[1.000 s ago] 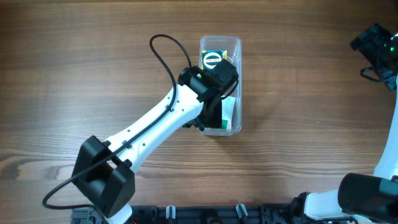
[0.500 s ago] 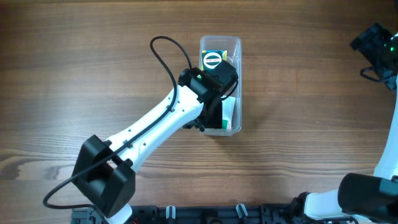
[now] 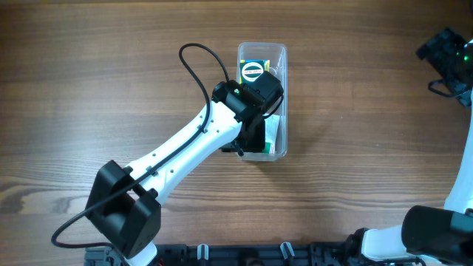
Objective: Pack container
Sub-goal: 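Lower the dropper bottle into the container beside the tube box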
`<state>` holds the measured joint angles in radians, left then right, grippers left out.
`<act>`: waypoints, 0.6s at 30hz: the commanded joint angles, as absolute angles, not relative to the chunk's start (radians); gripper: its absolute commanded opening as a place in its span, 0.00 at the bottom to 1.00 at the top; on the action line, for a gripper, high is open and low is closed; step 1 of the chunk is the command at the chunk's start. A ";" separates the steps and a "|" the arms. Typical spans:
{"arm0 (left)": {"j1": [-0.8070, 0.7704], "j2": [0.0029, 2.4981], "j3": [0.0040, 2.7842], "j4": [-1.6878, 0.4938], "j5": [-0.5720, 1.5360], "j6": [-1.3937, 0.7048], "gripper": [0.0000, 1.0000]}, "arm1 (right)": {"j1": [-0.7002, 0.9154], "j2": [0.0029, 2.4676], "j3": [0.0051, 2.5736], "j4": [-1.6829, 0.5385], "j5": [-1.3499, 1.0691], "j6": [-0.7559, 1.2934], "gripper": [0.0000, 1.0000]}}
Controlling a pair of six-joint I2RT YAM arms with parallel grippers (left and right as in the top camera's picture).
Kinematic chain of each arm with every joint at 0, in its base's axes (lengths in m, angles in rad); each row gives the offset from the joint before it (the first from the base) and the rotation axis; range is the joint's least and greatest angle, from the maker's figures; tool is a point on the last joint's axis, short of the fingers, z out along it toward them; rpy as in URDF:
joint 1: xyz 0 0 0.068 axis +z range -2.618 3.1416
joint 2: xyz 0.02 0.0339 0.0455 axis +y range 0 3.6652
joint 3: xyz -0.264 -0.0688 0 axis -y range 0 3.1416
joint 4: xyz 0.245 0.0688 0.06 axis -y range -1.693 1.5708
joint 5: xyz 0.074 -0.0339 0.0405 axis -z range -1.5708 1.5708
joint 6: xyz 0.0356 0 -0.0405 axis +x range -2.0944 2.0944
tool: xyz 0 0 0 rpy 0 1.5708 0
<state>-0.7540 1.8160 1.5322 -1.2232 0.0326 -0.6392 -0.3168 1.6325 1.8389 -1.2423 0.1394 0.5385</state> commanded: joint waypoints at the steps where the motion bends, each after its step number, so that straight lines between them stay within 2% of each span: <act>1: -0.749 1.829 1.522 -1.227 0.060 -0.636 0.45 | -0.312 1.637 1.838 -1.241 0.149 0.552 1.00; 18: -0.747 1.829 1.522 -1.208 0.002 -0.617 0.44 | -0.312 1.637 1.838 -1.241 0.150 0.553 1.00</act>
